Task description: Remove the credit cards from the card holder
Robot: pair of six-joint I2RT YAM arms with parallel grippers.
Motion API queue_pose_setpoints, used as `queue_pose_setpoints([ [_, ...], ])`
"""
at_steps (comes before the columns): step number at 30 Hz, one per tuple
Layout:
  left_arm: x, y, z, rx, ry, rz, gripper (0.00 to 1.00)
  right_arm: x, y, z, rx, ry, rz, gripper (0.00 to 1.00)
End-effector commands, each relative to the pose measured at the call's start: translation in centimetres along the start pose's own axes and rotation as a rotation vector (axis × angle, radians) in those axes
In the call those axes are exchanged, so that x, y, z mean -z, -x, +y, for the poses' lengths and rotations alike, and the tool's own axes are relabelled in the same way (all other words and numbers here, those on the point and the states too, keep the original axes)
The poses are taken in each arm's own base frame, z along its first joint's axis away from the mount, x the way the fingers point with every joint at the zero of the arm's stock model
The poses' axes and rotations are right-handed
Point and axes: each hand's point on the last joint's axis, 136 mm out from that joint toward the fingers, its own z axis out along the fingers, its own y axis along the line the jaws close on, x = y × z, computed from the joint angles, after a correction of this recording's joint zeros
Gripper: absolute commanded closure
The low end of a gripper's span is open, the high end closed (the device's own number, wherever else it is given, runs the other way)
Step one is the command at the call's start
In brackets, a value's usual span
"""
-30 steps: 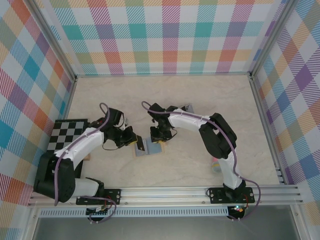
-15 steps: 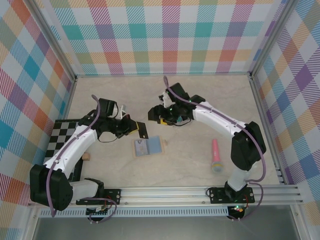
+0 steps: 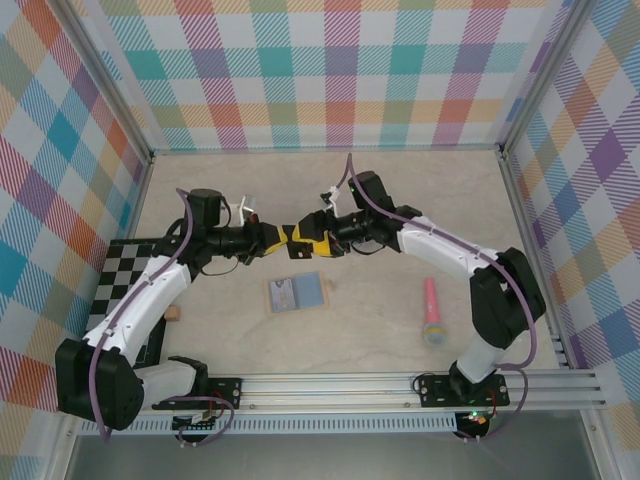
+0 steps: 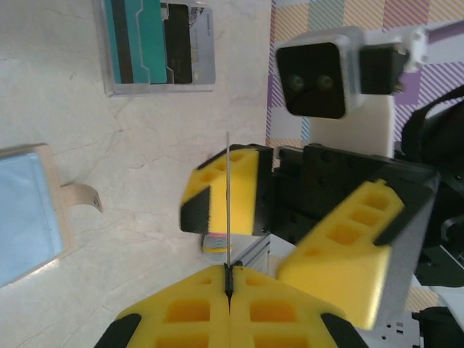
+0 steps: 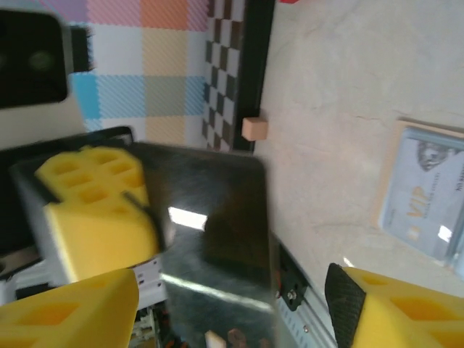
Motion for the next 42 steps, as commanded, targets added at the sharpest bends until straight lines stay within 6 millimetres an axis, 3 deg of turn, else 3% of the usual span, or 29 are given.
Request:
queue_pose_setpoints([
  [1, 0.5, -0.2, -0.5, 0.02, -0.042, -0.002, 1.0, 1.7, -0.7, 3.5, 0.082, 0.098, 0.003, 0.39],
  [4, 0.6, -0.4, -0.5, 0.026, -0.044, -0.005, 1.0, 2.1, -0.7, 3.3, 0.067, 0.088, -0.007, 0.56],
  [15, 0.4, -1.0, 0.3, 0.026, -0.057, 0.001, 1.0, 2.6, -1.2, 3.0, 0.034, 0.065, -0.023, 0.92],
  [16, 0.5, -1.1, 0.4, 0.026, -0.044, 0.001, 0.96, 2.6, -1.3, 2.7, 0.032, 0.052, -0.028, 0.95],
  [18, 0.9, -1.6, 1.4, 0.035, 0.028, 0.003, 0.78, 2.7, -1.3, 2.2, 0.028, 0.02, -0.039, 0.99],
  [22, 2.4, -2.3, 4.0, -0.014, 0.226, 0.001, 0.37, 3.4, -1.0, -0.6, 0.011, -0.157, -0.09, 1.0],
  [25, 3.5, -2.5, 5.7, -0.081, 0.348, -0.006, 0.22, 4.9, -0.6, -3.0, 0.014, -0.342, -0.148, 1.0],
  [30, 5.1, -2.6, 8.4, -0.173, 0.501, -0.031, 0.09, 9.3, 0.6, -6.1, 0.033, -0.683, -0.261, 1.0],
  [34, 5.6, -2.7, 9.5, -0.219, 0.536, -0.067, 0.0, 12.3, 1.4, -6.7, 0.059, -0.844, -0.345, 1.0],
  [42, 6.2, -3.2, 10.7, -0.226, 0.59, -0.059, 0.0, 15.1, 3.6, -7.7, 0.082, -0.979, -0.395, 1.0],
])
